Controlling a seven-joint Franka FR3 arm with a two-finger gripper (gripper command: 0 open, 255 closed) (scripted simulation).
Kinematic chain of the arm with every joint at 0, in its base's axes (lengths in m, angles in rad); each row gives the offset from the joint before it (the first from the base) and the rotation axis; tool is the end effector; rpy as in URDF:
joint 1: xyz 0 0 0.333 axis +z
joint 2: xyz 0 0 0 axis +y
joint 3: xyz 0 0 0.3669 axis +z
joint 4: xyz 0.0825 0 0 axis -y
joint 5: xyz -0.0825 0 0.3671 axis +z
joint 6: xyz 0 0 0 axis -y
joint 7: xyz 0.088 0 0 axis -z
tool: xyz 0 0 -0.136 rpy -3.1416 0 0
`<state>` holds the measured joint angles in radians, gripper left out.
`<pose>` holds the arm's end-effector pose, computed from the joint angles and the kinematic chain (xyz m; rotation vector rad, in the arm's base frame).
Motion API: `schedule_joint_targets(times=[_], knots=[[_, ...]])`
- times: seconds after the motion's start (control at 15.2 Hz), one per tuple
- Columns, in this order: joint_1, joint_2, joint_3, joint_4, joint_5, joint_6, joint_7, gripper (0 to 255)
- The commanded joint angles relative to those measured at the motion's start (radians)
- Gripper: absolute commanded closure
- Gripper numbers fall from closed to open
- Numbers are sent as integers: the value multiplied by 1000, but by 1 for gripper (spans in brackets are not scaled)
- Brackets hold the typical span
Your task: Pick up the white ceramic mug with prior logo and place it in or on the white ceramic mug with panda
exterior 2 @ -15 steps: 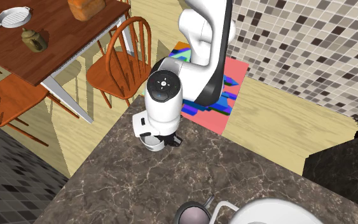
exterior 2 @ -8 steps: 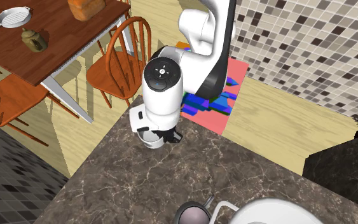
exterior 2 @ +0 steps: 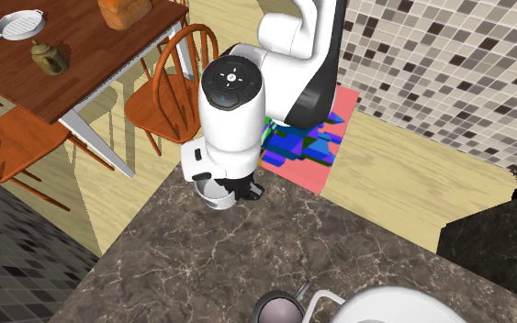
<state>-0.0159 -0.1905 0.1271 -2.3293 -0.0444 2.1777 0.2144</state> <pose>0.4561 0.0499 0.4479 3.0841 -0.1240 0.0717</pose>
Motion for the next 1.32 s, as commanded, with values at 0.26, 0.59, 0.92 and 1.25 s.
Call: schedule_joint_targets(times=[0.26,0.59,0.92,1.25], knots=[[1,-30,-2,56,6,-86,-8,255],[1,-50,-4,105,10,-154,-14,255],[1,-64,-5,159,12,-222,-19,255],[21,17,33,269,7,-254,41,255]])
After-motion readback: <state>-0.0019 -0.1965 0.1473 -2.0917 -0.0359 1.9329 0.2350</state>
